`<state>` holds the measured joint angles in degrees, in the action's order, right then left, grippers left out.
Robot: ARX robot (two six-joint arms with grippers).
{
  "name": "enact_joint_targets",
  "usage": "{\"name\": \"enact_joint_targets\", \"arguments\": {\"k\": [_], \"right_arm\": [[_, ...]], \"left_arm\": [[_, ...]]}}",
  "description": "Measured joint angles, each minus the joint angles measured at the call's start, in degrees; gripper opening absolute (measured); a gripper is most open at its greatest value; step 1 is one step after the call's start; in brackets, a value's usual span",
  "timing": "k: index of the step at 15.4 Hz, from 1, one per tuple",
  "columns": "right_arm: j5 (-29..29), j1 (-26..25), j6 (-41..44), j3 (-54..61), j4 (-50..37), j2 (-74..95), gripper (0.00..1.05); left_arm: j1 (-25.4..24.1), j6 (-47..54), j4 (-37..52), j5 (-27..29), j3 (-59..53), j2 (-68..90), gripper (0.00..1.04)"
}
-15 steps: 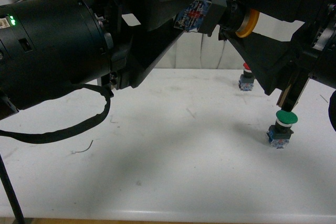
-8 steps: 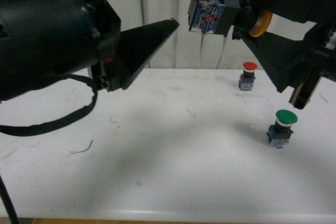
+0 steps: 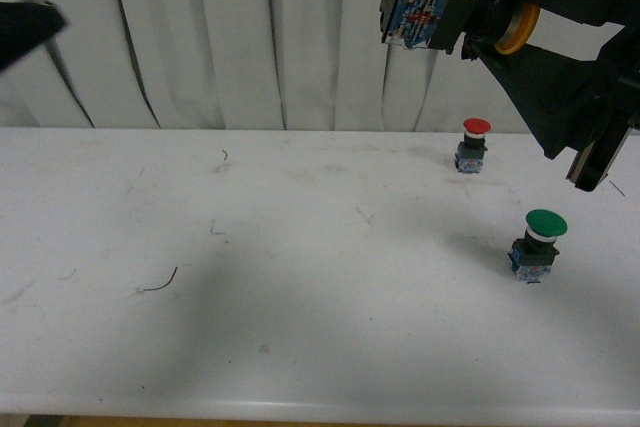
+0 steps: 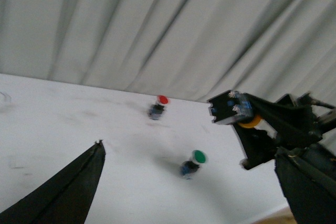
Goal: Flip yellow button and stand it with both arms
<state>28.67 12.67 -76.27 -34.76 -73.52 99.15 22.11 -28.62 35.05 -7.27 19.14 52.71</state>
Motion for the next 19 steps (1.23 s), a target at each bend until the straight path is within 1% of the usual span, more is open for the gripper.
{"name": "enact_joint_targets", "arguments": {"k": [1, 3, 4, 5, 6, 7, 8, 10, 12, 14, 15, 16, 17, 19], "right_arm": [[0.0, 0.0, 0.3, 0.0, 0.0, -0.1, 0.36], [-0.4, 0.0, 1.0, 0.0, 0.0, -0.8, 0.36], [-0.4, 0.0, 1.2, 0.0, 0.0, -1.1, 0.36], [-0.4, 0.1, 1.3, 0.0, 0.0, -1.4, 0.36], [-0.4, 0.1, 1.6, 0.0, 0.0, -1.5, 0.36], [-0.7, 0.1, 1.8, 0.0, 0.1, -1.6, 0.36], [-0.7, 0.5, 2.3, -0.1, 0.0, -1.8, 0.36], [-0.4, 0.8, 2.8, -0.4, 0.0, -1.9, 0.36], [-0.7, 0.9, 3.4, -0.4, 0.0, -2.3, 0.36], [-0.7, 0.9, 4.0, -0.4, -0.1, -2.6, 0.36], [-0.8, 1.1, 4.1, -0.4, 0.0, -2.6, 0.36], [-0.8, 1.2, 4.2, -0.4, 0.0, -2.6, 0.36], [-0.8, 1.2, 4.3, -0.6, 0.1, -2.6, 0.36], [-0.8, 1.2, 4.3, -0.6, 0.0, -2.6, 0.36]], "left_arm": [[1.0, 8.0, -7.4, 5.0, -0.9, -7.6, 0.98], [3.9, 22.7, -20.2, 11.1, -3.0, -21.9, 0.98], [5.6, 26.3, -24.4, 14.3, -3.6, -26.6, 0.97], [8.9, 27.2, -27.9, 25.6, -4.6, -30.9, 0.85], [8.0, 27.6, -32.9, 32.9, -7.5, -36.9, 0.73], [4.3, 27.6, -34.2, 33.3, -9.4, -40.4, 0.62], [0.4, 27.6, -34.1, 30.6, -9.6, -42.4, 0.49], [-5.6, 27.6, -34.7, 24.0, -11.7, -45.2, 0.24], [-10.1, 27.5, -35.1, 19.7, -13.4, -46.8, 0.01], [-13.5, 27.7, -35.2, 16.0, -14.3, -48.2, 0.02], [-19.3, 27.8, -35.6, 9.6, -15.0, -49.2, 0.02], [-22.6, 27.8, -35.6, 8.5, -15.5, -49.4, 0.02], [-22.3, 27.8, -35.6, 7.5, -15.8, -49.8, 0.02], [-22.0, 27.8, -35.5, 7.3, -16.4, -50.3, 0.02]]}}
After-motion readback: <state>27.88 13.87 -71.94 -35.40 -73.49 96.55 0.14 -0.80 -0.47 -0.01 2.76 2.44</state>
